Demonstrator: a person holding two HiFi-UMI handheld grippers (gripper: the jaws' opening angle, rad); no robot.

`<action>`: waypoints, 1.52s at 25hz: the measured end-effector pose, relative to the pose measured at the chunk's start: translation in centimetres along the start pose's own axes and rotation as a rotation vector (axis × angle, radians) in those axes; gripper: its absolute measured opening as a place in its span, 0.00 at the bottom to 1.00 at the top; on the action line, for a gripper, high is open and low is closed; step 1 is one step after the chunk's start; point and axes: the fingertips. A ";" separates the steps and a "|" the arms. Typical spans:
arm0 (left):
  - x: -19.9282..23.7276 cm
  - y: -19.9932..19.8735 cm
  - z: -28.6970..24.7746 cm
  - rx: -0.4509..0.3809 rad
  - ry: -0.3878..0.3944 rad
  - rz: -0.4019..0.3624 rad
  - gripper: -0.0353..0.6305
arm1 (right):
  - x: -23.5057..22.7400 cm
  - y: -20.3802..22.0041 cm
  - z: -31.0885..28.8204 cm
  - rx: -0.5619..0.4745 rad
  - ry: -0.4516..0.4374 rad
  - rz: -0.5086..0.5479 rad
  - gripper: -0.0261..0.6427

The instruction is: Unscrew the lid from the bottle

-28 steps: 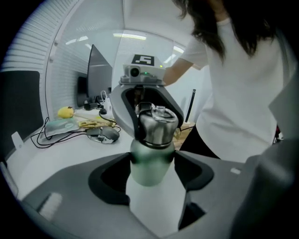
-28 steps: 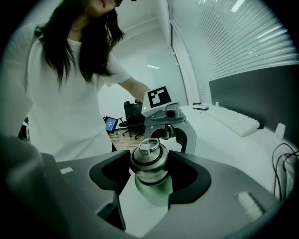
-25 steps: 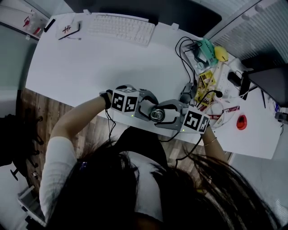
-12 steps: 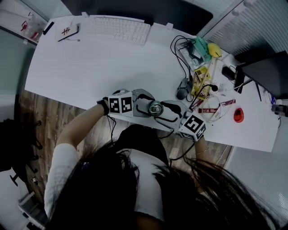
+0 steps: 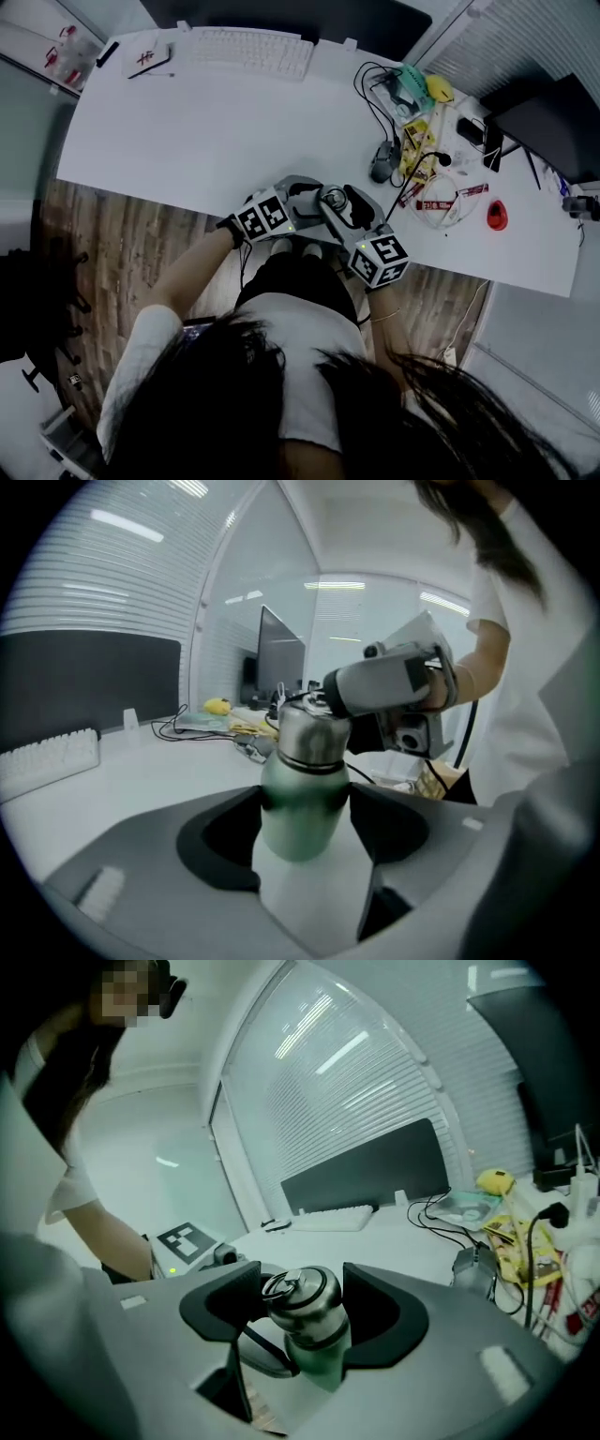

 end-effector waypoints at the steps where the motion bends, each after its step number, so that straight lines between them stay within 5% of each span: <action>1: 0.0 0.0 0.0 -0.005 -0.015 0.014 0.57 | 0.0 0.0 -0.1 -0.004 0.027 -0.005 0.42; 8: -0.1 -0.1 0.0 -0.015 -0.064 0.061 0.57 | 0.0 1.0 -0.5 0.050 0.158 0.037 0.42; 16: -0.2 0.0 0.1 -0.011 -0.063 0.065 0.57 | 0.0 1.1 -0.5 0.048 0.157 0.077 0.44; 38: -0.2 0.4 0.2 0.124 0.267 -0.216 0.57 | 1.9 2.1 -0.5 0.279 -0.476 0.504 0.44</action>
Point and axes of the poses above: the fingertips, and each gripper's own axes: z backward along the fingers, x to its left, y out of its underside, and after that the axes turned 14 degrees about x, right-handed
